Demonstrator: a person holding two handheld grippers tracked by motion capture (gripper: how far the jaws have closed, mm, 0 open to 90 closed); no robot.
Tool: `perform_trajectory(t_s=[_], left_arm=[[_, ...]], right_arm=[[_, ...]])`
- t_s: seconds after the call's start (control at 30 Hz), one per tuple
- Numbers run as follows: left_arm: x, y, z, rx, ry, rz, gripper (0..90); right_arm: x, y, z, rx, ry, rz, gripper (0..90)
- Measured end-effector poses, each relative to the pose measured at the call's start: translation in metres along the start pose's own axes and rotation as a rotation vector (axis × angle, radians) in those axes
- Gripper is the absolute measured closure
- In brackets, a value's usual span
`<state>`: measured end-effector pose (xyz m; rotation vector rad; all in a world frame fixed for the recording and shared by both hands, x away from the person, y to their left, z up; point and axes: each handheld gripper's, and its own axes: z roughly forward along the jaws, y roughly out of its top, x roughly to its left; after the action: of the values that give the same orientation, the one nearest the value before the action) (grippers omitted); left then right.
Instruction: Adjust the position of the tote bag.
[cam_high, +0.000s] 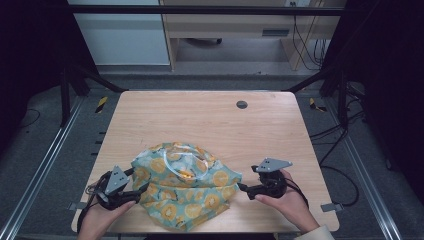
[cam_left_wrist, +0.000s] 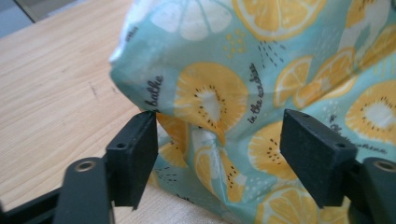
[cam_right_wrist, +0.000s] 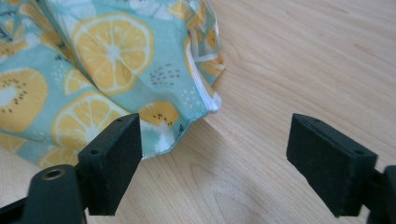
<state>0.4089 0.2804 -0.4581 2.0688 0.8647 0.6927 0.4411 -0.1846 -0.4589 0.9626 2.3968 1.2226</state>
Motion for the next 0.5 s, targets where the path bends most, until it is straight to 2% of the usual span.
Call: perform_trajectory(t_s=[0.03, 0.1, 0.13, 0.2, 0.23, 0.3, 0.33, 0.4, 0.47, 0.5], left_arm=[[0.0, 0.001, -0.002, -0.015, 0.001, -0.012, 25.3], [-0.001, 0.002, -0.004, -0.038, 0.014, -0.026, 25.2], [-0.001, 0.003, -0.005, -0.047, 0.024, -0.032, 25.1], [-0.002, 0.003, -0.004, -0.043, 0.029, -0.029, 24.8], [-0.002, 0.003, -0.004, -0.043, 0.029, -0.029, 24.9], [-0.002, 0.002, 0.0, -0.008, 0.024, -0.019, 24.8], [-0.002, 0.002, 0.0, -0.008, 0.024, -0.019, 24.8], [-0.004, 0.001, 0.004, 0.026, 0.014, -0.003, 24.8], [-0.004, 0.001, 0.005, 0.039, 0.012, 0.011, 24.9], [-0.004, 0.001, 0.005, 0.039, 0.012, 0.011, 24.9]], right_arm=[[0.0, 0.004, -0.003, -0.007, 0.006, -0.002, 15.4], [0.001, 0.007, -0.005, -0.016, 0.008, -0.008, 16.3], [0.003, 0.016, -0.007, -0.035, 0.018, -0.008, 18.4], [0.006, 0.026, -0.008, -0.044, 0.018, -0.013, 23.9], [0.006, 0.026, -0.008, -0.044, 0.018, -0.013, 23.9], [0.01, 0.043, -0.004, -0.033, 0.026, -0.023, 31.6], [0.01, 0.043, -0.004, -0.033, 0.026, -0.023, 31.6], [0.014, 0.061, 0.008, -0.001, 0.039, -0.038, 37.1], [0.018, 0.073, 0.018, 0.024, 0.048, -0.048, 38.0], [0.018, 0.073, 0.018, 0.024, 0.048, -0.048, 38.0]])
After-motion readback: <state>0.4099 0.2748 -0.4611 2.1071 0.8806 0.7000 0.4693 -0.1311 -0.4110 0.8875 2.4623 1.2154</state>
